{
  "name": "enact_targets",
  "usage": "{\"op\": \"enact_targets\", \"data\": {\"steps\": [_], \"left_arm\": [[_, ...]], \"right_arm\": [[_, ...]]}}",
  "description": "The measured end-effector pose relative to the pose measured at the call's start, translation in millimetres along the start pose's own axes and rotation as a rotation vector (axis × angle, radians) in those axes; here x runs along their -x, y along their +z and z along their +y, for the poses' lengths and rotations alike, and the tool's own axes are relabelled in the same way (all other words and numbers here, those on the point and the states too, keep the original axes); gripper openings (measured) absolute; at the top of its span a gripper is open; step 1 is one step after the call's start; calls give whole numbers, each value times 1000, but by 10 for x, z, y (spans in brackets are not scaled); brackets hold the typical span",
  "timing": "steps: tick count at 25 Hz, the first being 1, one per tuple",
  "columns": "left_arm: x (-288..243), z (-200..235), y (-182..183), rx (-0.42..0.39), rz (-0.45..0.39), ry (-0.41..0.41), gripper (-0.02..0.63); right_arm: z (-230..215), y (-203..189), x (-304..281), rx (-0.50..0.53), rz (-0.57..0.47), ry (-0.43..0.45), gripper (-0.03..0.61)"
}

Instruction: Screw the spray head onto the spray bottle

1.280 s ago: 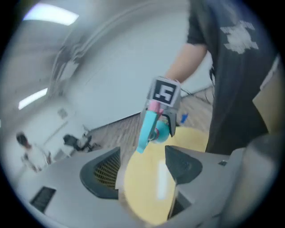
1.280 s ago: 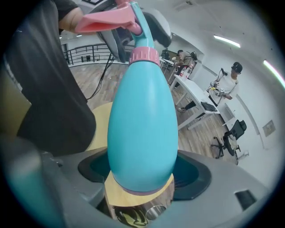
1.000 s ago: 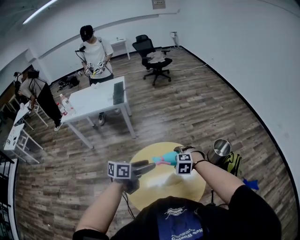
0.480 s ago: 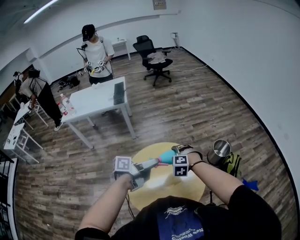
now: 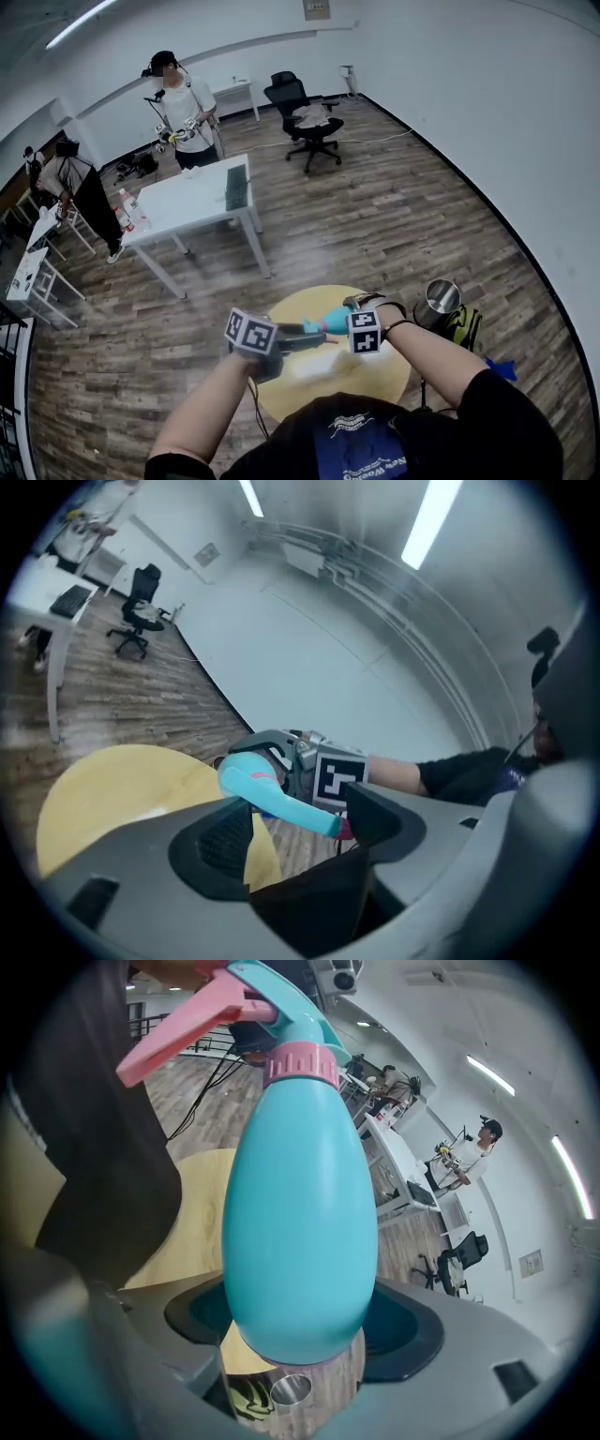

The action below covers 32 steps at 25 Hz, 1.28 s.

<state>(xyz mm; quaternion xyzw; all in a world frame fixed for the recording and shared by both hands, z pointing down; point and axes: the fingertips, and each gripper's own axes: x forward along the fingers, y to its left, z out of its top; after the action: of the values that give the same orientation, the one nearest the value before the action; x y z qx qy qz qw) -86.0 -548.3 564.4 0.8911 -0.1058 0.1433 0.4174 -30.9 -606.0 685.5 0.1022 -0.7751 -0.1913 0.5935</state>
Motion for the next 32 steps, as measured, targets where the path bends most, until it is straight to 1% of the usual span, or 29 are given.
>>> {"op": "enact_targets", "data": {"steps": [3, 7, 11, 13, 14, 18, 20, 26, 29, 32], "left_arm": [[-33, -48, -148, -211, 147, 51, 350], [-71, 9, -420, -549, 411, 151, 350], [-9, 183, -613, -863, 667, 269, 348], [18, 262, -647, -993, 769, 325, 348], [28, 287, -657, -1037, 803, 344, 348], [34, 420, -702, -1182, 895, 426, 348], [25, 488, -720, -1248, 920, 464, 348], [127, 637, -690, -1399, 992, 567, 348], [146, 680, -676, -1421, 1004, 590, 347], [160, 689, -656, -1386, 976, 590, 345]], "right_arm": [[83, 8, -14, 35, 0, 32, 428], [212, -12, -66, 90, 8, 83, 427], [309, 0, -102, 99, 12, 123, 426], [322, 8, -107, 89, 7, 136, 426], [322, 13, -105, 84, 4, 142, 426], [318, 15, -111, 66, -3, 156, 426], [317, 6, -116, 59, -5, 159, 426], [280, 88, -88, 29, -21, 164, 425], [266, 104, -94, 20, -29, 165, 425], [255, 115, -92, 14, -34, 166, 425]]}}
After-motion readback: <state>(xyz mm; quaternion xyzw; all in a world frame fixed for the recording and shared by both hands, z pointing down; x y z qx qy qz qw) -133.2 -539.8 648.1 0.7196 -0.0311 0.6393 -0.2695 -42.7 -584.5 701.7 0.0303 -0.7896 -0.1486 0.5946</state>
